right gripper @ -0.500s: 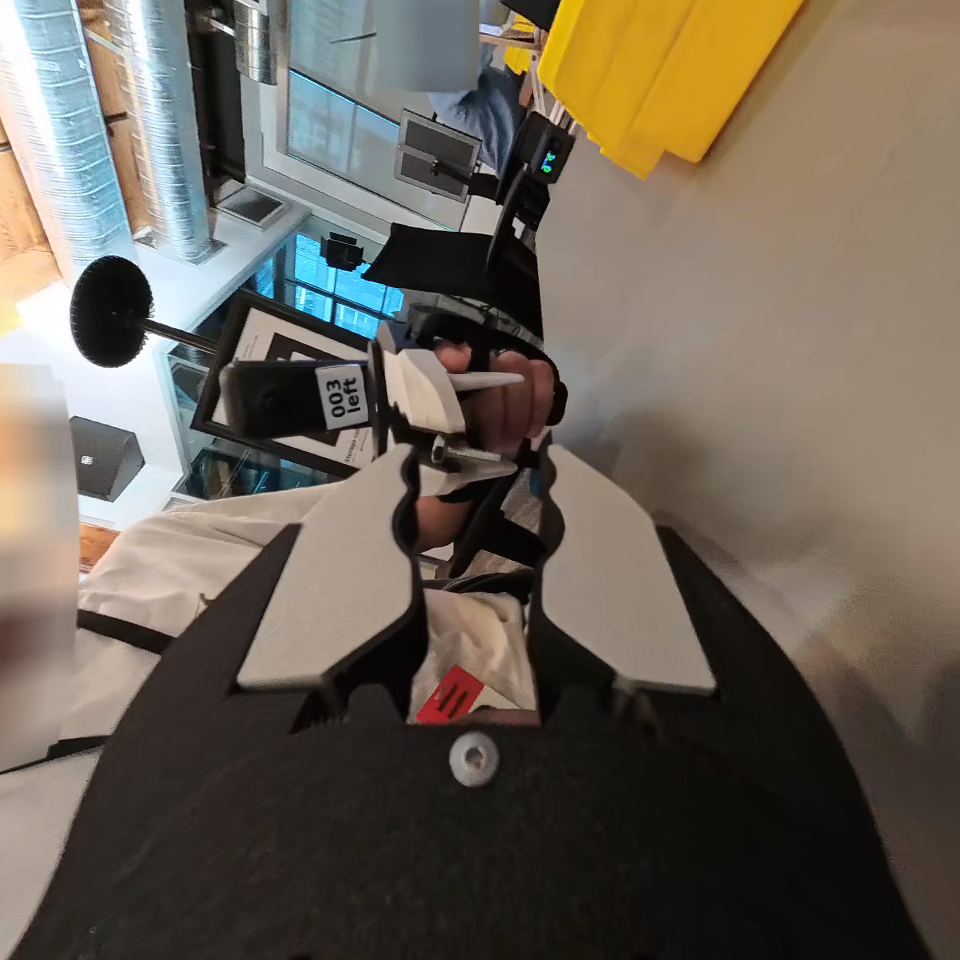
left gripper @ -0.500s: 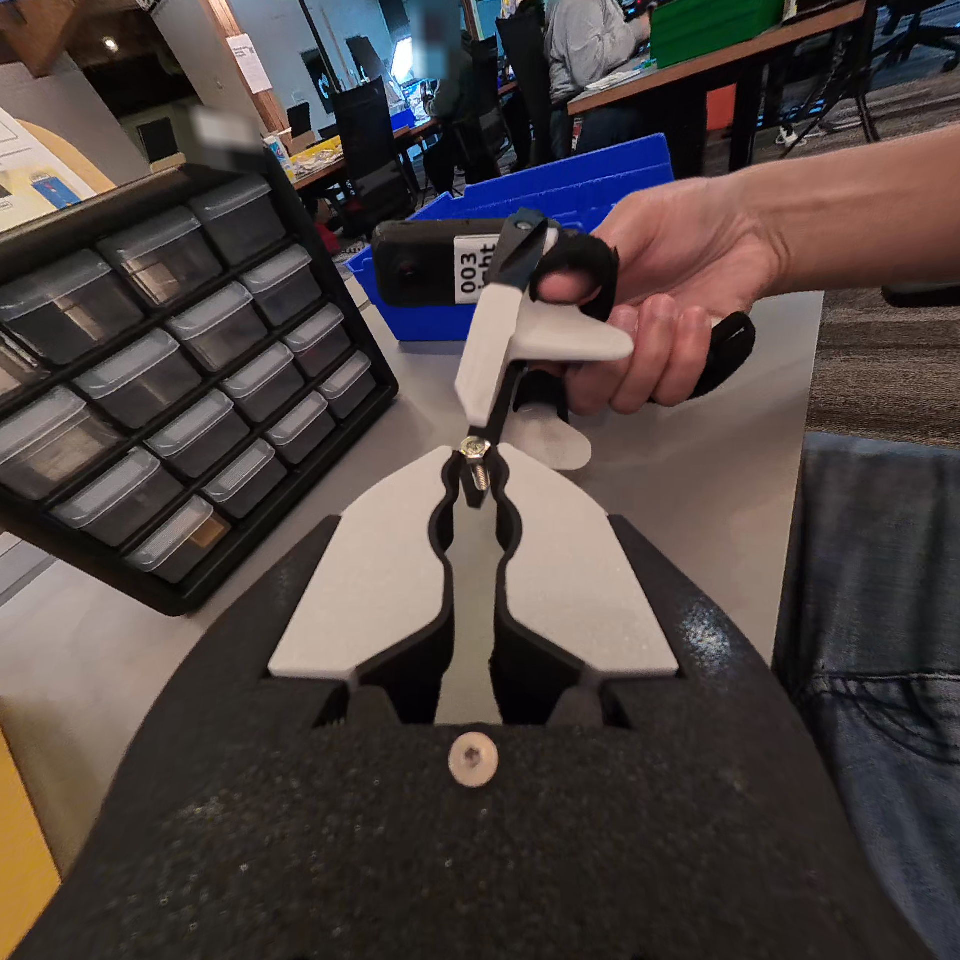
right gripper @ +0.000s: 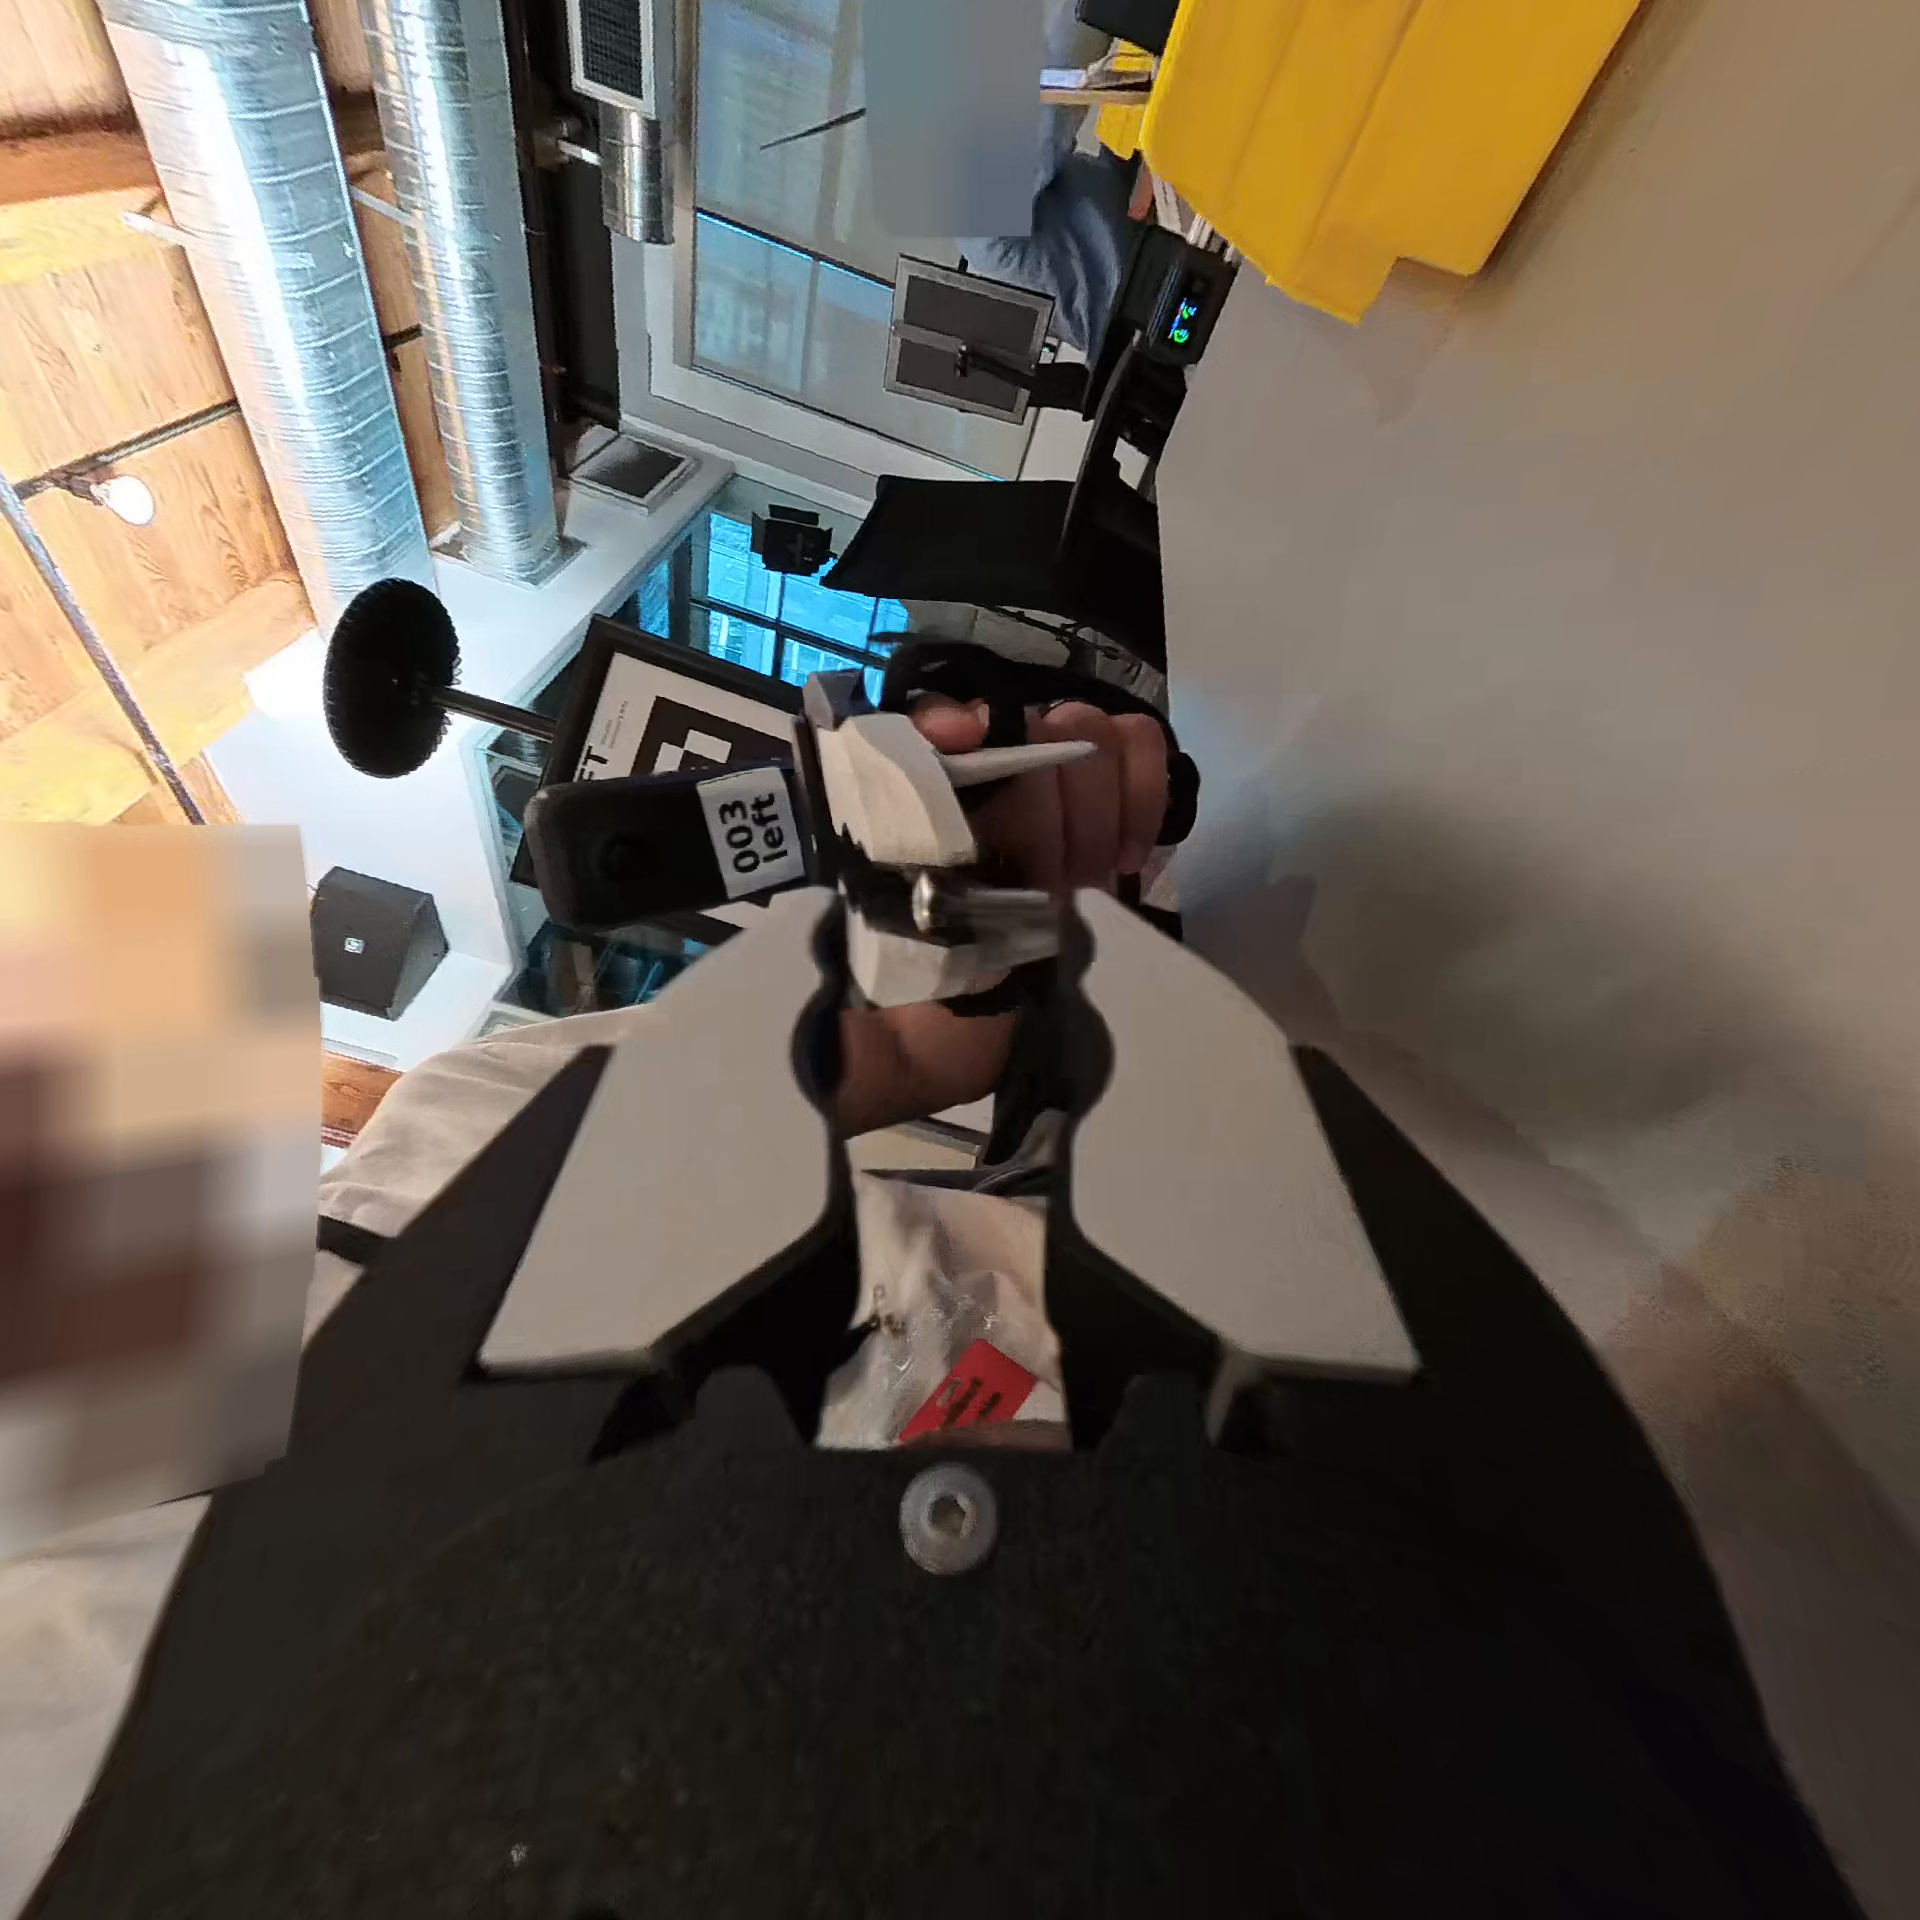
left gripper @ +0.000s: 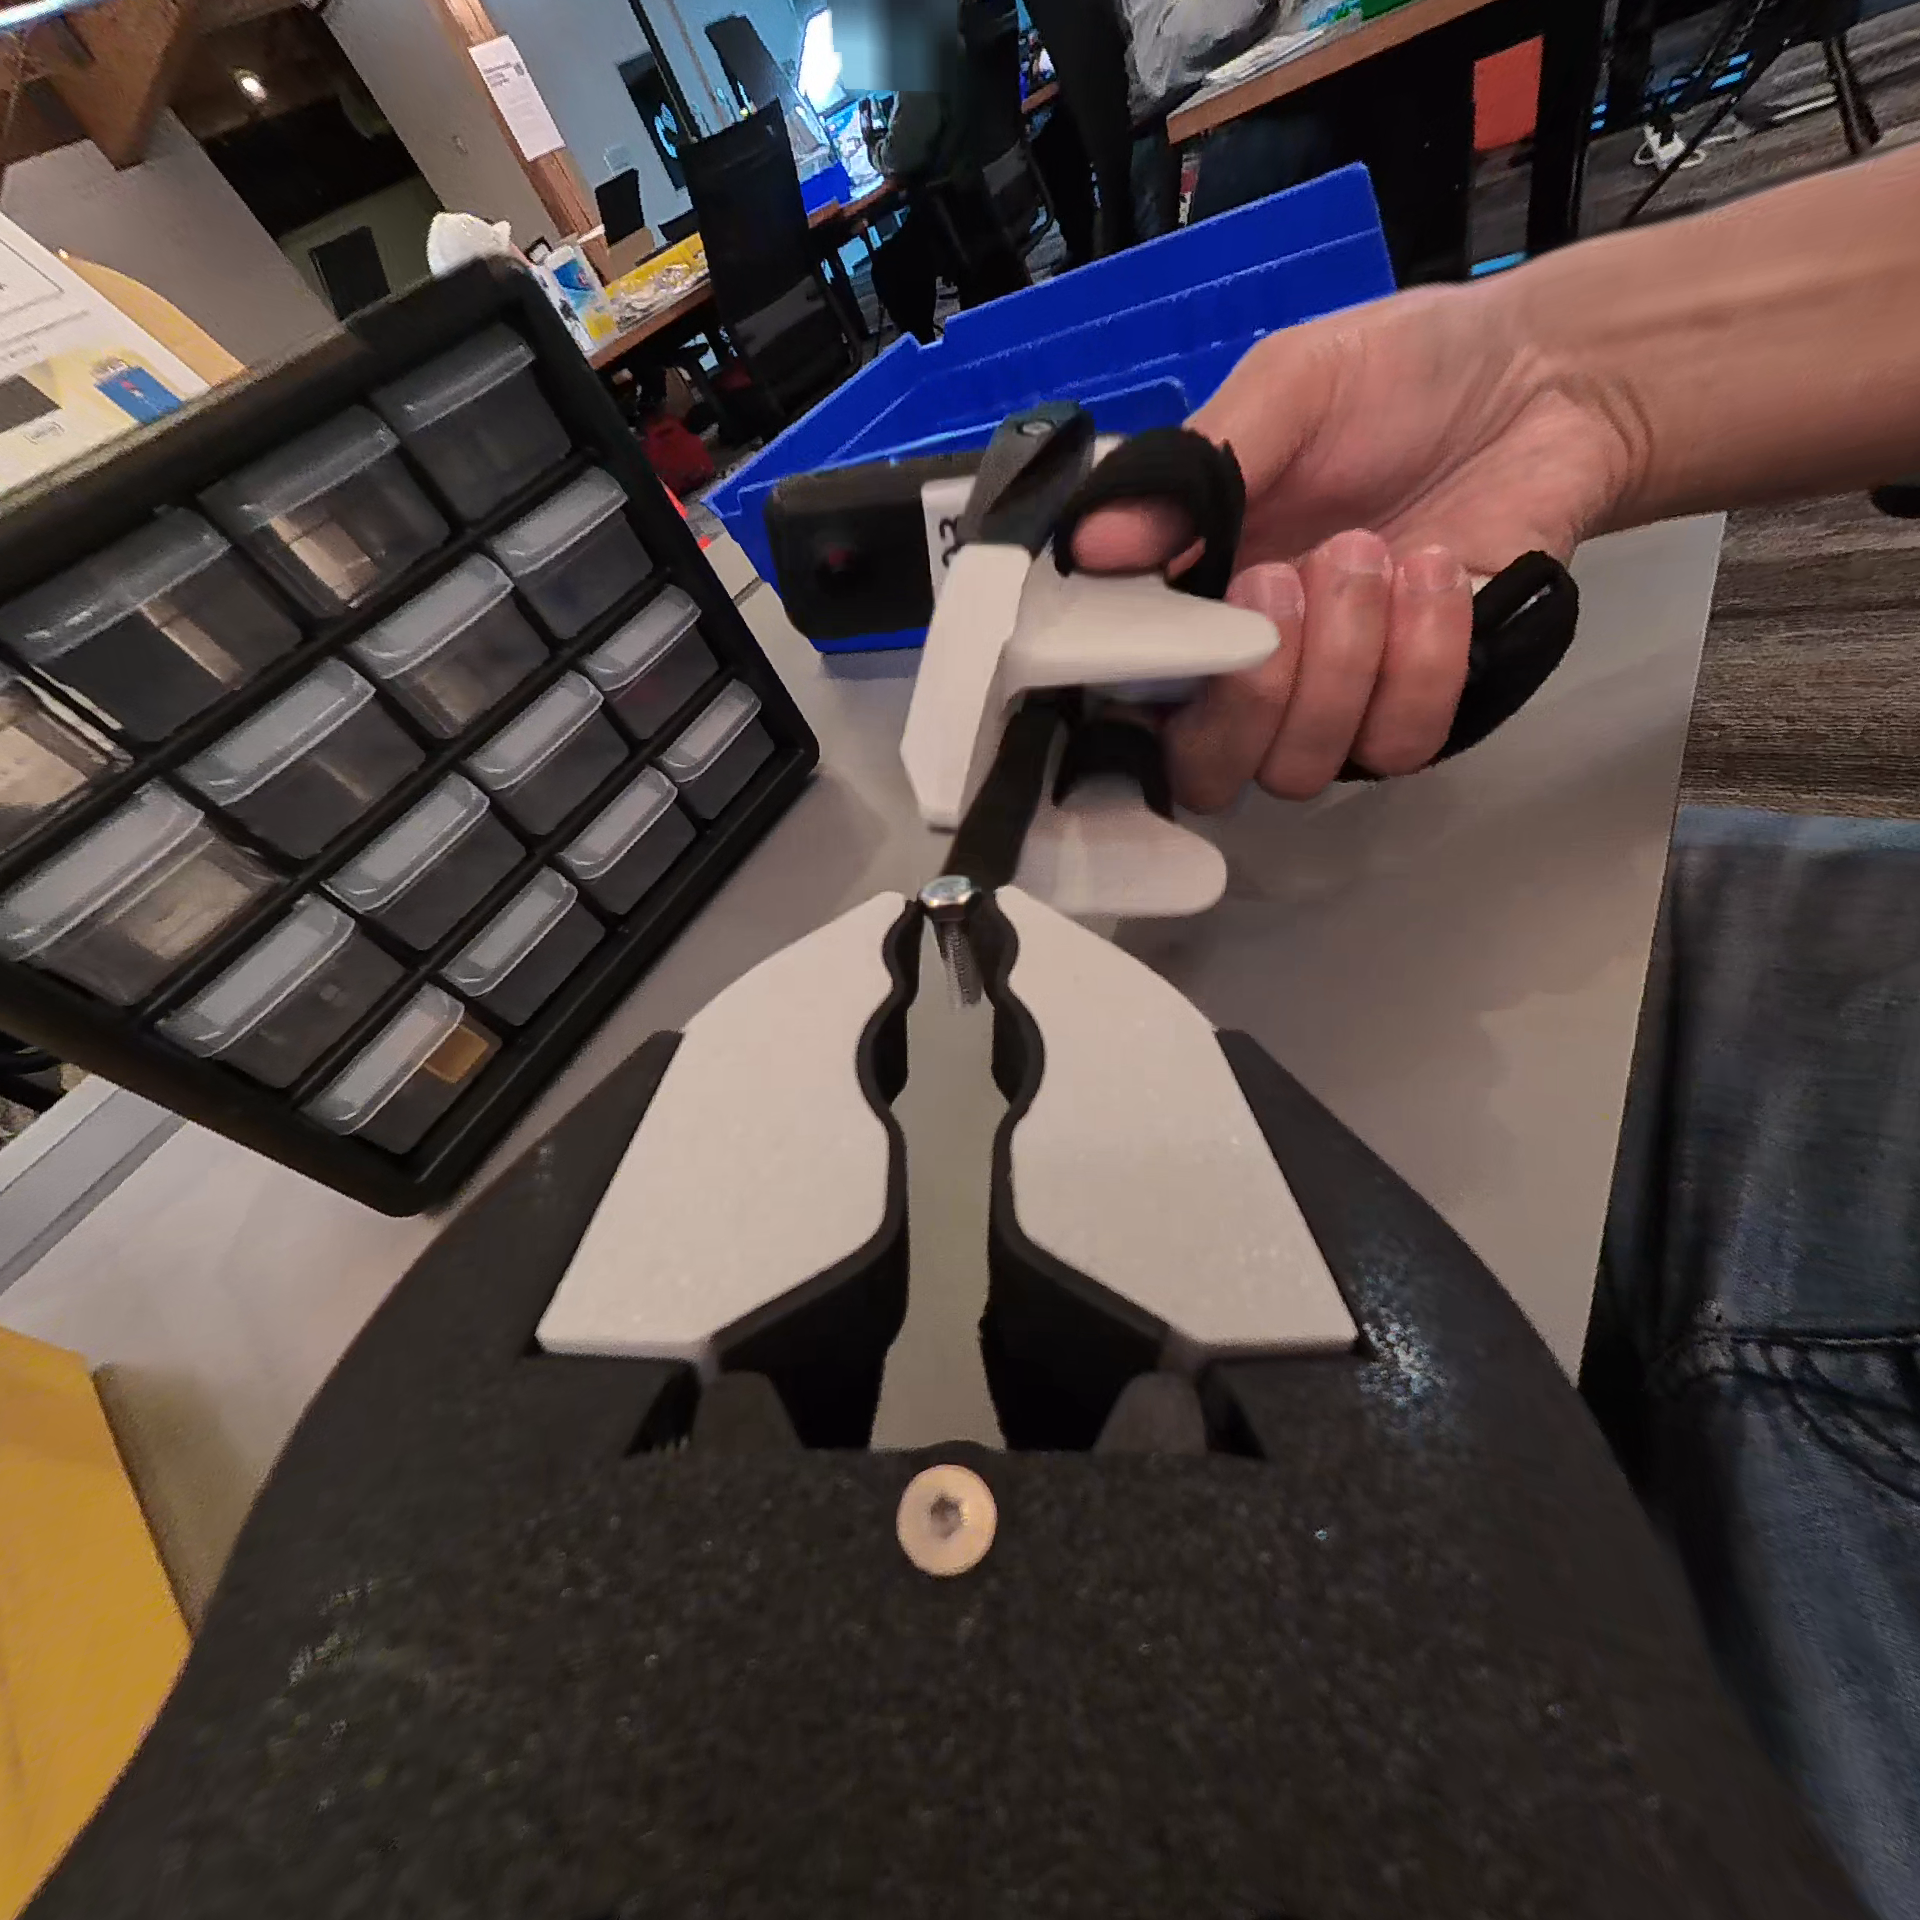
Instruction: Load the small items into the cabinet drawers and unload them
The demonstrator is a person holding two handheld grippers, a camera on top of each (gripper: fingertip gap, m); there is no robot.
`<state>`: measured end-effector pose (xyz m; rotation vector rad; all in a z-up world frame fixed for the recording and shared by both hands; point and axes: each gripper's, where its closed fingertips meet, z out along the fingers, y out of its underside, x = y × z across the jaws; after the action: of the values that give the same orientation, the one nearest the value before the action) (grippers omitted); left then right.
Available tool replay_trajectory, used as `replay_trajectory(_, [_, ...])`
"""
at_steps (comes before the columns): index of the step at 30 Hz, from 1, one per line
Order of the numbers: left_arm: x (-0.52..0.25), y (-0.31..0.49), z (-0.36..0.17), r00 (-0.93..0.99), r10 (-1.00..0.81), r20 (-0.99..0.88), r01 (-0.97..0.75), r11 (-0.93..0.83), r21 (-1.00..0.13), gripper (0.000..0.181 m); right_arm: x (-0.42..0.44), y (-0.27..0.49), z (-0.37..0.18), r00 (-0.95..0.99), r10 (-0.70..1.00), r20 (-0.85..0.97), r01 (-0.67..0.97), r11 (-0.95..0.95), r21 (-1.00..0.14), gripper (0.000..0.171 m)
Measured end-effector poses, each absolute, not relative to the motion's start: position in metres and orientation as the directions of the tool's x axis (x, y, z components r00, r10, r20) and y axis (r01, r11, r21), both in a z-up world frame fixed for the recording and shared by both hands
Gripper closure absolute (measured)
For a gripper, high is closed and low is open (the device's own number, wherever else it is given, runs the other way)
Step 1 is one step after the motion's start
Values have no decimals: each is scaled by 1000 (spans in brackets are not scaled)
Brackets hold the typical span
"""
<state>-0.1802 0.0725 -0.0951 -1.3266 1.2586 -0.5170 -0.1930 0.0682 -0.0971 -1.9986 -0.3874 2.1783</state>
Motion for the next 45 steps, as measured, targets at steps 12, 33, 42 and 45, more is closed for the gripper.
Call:
replay_trajectory(12, [-180, 71, -91, 323, -878, -354, -327, 247, -912, 171, -202, 64, -97, -216, 188, -958, 88, -973, -211, 147])
replay_trajectory(33, [-206, 94, -110, 427, -875, 228, -187, -332, -925, 144, 112, 168, 18, 934, 325, 146, 319, -584, -746, 146])
replay_trajectory(42, [-191, 88, -120, 437, -890, 126, -273, -265, -925, 122, 163, 146, -179, 752, 659, 27, 654, -740, -156, 146])
replay_trajectory(45, [-190, 87, -123, 435, -893, 117, -291, -262, -920, 121, 169, 145, -191, 764, 645, 11, 641, -757, -124, 146])
